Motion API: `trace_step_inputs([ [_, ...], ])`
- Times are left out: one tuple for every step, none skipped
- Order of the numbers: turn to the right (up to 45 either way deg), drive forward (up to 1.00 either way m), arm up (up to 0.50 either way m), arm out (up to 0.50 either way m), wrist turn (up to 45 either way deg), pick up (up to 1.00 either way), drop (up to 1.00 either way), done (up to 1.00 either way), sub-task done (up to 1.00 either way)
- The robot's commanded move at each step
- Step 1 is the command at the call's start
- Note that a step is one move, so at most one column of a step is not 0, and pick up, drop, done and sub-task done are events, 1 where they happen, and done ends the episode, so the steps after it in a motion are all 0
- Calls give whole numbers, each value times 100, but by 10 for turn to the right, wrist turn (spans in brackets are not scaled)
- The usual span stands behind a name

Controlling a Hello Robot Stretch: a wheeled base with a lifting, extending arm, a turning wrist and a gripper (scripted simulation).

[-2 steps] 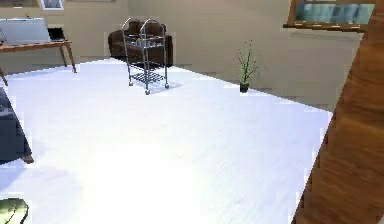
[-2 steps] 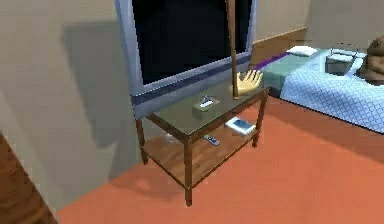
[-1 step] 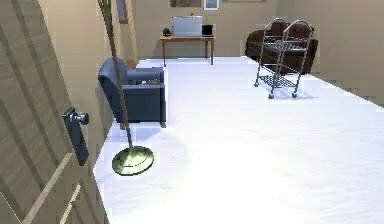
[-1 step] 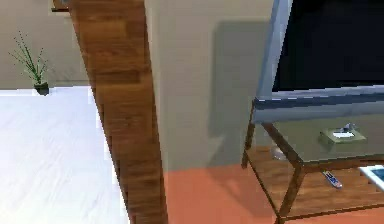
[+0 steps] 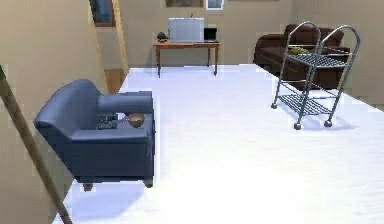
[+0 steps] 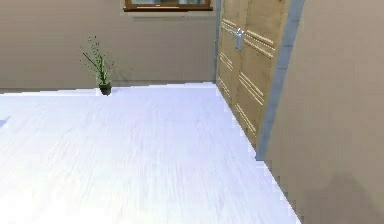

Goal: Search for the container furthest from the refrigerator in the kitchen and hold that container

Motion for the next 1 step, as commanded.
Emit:
trace_step_inputs([
  [0, 45, 0, 0, 0, 0, 0, 0, 0],
])
